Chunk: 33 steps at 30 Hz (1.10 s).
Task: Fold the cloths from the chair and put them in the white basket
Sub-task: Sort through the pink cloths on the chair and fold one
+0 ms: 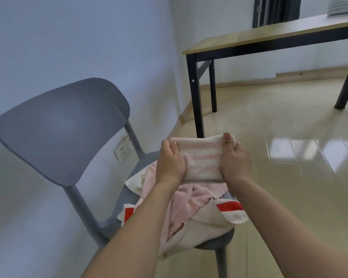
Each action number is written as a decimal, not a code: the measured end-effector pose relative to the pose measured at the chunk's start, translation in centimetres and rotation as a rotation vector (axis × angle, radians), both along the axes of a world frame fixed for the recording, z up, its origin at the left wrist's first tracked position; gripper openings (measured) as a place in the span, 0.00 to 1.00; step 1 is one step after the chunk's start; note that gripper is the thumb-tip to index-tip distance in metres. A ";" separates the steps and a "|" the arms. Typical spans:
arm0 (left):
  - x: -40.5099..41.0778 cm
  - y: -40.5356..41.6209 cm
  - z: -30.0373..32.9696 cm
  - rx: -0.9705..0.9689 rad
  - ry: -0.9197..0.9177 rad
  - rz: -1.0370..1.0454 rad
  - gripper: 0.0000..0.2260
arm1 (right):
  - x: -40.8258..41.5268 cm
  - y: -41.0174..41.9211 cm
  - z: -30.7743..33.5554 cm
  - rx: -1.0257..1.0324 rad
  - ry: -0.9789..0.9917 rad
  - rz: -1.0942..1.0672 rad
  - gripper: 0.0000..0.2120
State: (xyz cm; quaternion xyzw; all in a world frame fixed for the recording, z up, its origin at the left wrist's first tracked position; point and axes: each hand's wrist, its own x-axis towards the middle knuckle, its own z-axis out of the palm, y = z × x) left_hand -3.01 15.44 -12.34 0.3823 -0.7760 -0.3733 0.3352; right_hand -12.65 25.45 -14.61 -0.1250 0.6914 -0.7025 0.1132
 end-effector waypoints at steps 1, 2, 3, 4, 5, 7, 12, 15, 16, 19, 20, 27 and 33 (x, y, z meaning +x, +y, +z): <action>-1.6 -1.5 0.1 0.005 -0.005 0.023 0.12 | -1.5 -1.5 0.3 0.028 0.014 -0.002 0.25; -3.2 -2.9 0.2 0.011 -0.010 0.039 0.12 | -3.0 -2.9 0.7 0.053 0.035 0.001 0.25; -4.6 -4.1 0.2 0.024 -0.012 0.056 0.12 | -4.4 -4.1 1.1 0.083 0.059 0.005 0.24; -5.8 -5.0 0.3 0.041 -0.022 0.074 0.11 | -5.6 -5.0 1.6 0.127 0.080 0.007 0.24; -6.7 -5.3 0.6 0.062 -0.040 0.087 0.12 | -6.6 -5.5 2.3 0.180 0.097 0.009 0.23; -8.1 -5.3 2.3 0.095 -0.075 0.090 0.12 | -8.0 -5.4 4.4 0.261 0.119 0.010 0.23; -11.2 -4.2 15.4 0.137 -0.141 0.052 0.12 | -11.4 -4.4 16.5 0.370 0.076 -0.021 0.23; -13.1 -2.7 27.1 0.158 -0.107 0.012 0.13 | -13.8 -3.4 27.9 0.339 0.028 -0.014 0.23; -13.7 -1.9 31.2 0.175 -0.093 0.008 0.13 | -14.4 -2.6 31.9 0.332 0.009 -0.017 0.23; -14.8 1.4 42.4 0.243 -0.018 0.000 0.13 | -15.6 0.4 42.5 0.342 -0.051 -0.023 0.23; -14.9 2.6 45.3 0.260 -0.001 0.002 0.13 | -15.8 1.5 45.4 0.358 -0.067 -0.022 0.23; -16.8 7.4 51.5 0.284 -0.052 0.050 0.13 | -18.5 6.2 52.6 0.414 -0.097 0.038 0.22; -23.4 10.5 51.2 0.277 -0.141 0.059 0.14 | -24.8 9.3 51.6 0.408 -0.146 0.049 0.21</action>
